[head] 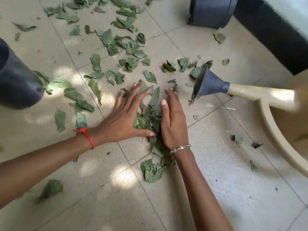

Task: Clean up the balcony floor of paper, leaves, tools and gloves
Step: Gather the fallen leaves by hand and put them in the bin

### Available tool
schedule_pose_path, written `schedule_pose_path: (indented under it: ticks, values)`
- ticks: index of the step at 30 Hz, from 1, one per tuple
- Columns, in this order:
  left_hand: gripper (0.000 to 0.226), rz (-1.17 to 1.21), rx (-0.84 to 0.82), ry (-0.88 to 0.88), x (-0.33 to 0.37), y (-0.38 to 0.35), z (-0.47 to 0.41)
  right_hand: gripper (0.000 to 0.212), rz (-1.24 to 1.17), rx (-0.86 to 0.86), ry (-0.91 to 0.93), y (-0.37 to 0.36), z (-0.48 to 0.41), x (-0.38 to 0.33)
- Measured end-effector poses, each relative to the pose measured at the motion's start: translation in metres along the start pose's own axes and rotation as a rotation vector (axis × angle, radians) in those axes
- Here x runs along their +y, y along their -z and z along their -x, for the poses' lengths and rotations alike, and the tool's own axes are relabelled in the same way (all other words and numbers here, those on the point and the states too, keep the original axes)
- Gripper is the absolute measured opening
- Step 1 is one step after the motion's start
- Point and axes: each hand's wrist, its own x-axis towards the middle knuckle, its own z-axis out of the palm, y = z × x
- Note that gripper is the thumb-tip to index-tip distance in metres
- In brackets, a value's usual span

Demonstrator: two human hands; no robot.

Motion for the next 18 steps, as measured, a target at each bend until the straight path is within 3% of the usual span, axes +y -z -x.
schedule_pose_path:
  ticks: [2, 4, 7, 10, 13, 16, 18]
  values:
    - [0.107, 0.015, -0.005, -0.009, 0.010, 0.000, -0.004, 0.056, 0.113, -0.024, -0.001, 0.009, 0.003, 0.004]
    - [0.110, 0.008, -0.010, 0.028, 0.016, -0.001, -0.005, 0.058, 0.230, -0.190, 0.012, 0.011, 0.007, 0.008]
    - [0.107, -0.072, -0.083, 0.005, 0.019, -0.004, -0.002, 0.053, 0.086, -0.340, 0.028, 0.014, 0.021, 0.002]
    - [0.108, -0.100, -0.105, -0.013, 0.015, -0.003, -0.001, 0.040, -0.073, -0.027, -0.087, 0.036, 0.028, 0.002]
    - [0.113, -0.086, -0.093, 0.013, 0.014, 0.003, 0.001, 0.049, 0.214, 0.278, -0.221, 0.065, 0.035, 0.025]
    - [0.117, -0.095, -0.099, 0.025, 0.014, 0.006, 0.008, 0.060, 0.568, 0.267, -0.401, 0.087, 0.048, 0.050]
    - [0.118, -0.096, -0.108, 0.034, 0.013, 0.006, 0.013, 0.064, 0.610, 0.246, -0.543, 0.092, 0.056, 0.060]
